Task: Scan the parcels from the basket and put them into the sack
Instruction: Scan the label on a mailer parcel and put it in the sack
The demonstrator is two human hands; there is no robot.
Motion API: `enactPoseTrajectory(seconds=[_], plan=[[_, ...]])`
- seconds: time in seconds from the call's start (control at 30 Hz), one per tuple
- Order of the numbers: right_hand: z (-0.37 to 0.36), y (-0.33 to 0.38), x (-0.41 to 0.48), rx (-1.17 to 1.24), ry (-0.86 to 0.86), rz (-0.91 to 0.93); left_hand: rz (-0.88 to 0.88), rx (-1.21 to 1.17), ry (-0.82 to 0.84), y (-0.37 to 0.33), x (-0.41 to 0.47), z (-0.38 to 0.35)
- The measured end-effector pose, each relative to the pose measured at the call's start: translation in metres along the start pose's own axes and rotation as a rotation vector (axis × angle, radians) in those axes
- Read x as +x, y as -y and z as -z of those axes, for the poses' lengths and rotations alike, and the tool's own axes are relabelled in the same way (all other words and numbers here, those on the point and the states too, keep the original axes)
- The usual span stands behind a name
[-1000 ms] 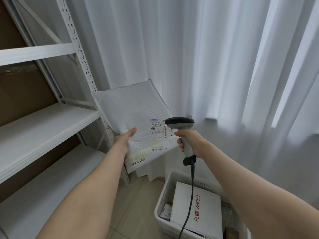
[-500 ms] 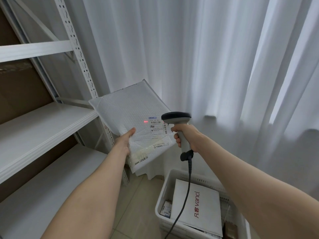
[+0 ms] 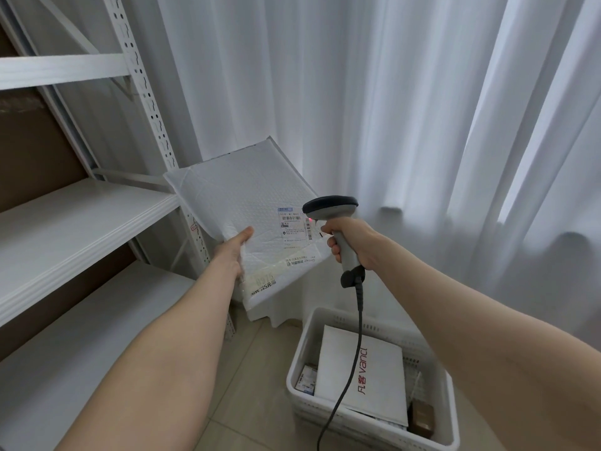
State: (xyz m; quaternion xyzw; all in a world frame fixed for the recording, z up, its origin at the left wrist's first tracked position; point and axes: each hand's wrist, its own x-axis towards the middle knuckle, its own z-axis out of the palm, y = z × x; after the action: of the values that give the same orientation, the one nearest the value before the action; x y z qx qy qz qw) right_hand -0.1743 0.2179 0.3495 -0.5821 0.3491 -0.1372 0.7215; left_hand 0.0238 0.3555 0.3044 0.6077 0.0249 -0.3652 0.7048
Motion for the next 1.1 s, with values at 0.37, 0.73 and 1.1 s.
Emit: enactPoseTrajectory(seconds=[0.37, 0.73, 1.1], plan=[[-0.002, 0.009, -0.009, -0.042, -0.03, -0.005, 0.007, 0.015, 0.01, -0.004, 0.004, 0.003], [0.001, 0.01, -0.007, 0.028, -0.044, -0.027, 0.009, 0.015, 0.03, -0.004, 0.004, 0.0], [-0.028, -0.064, 0.005, 0.172, -0.161, -0.099, -0.067, 0.159, -0.08, 0.017, -0.003, 0.07]])
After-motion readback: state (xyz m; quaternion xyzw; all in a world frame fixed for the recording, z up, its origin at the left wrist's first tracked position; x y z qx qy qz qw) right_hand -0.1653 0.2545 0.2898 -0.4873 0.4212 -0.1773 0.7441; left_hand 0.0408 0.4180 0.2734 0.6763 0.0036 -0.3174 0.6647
